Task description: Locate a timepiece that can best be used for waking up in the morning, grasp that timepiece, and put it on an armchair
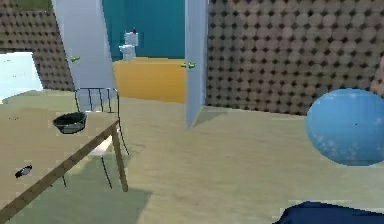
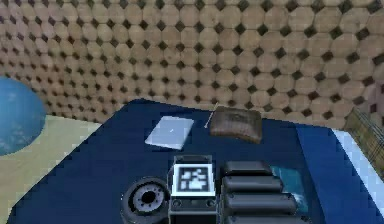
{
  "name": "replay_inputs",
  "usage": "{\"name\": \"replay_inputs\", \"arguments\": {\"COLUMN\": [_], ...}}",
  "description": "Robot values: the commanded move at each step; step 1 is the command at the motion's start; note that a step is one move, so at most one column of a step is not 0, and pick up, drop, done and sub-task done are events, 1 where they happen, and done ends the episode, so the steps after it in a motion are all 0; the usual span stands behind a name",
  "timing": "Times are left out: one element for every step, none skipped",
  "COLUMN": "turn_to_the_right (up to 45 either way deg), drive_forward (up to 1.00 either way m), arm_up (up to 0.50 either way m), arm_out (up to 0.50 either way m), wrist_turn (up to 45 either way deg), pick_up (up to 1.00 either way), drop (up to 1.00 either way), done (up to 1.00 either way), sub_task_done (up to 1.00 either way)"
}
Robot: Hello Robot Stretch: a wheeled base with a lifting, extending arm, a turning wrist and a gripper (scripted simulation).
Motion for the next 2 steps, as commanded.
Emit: {"name": "replay_inputs", "arguments": {"turn_to_the_right": [0.0, -3.0], "drive_forward": [1.00, 0.00], "arm_up": [0.00, 0.00], "arm_out": [0.00, 0.00], "wrist_turn": [0.0, 0.0], "pick_up": [0.00, 0.00], "drop": [0.00, 0.00], "done": [0.00, 0.00], "sub_task_done": [0.00, 0.00]}}
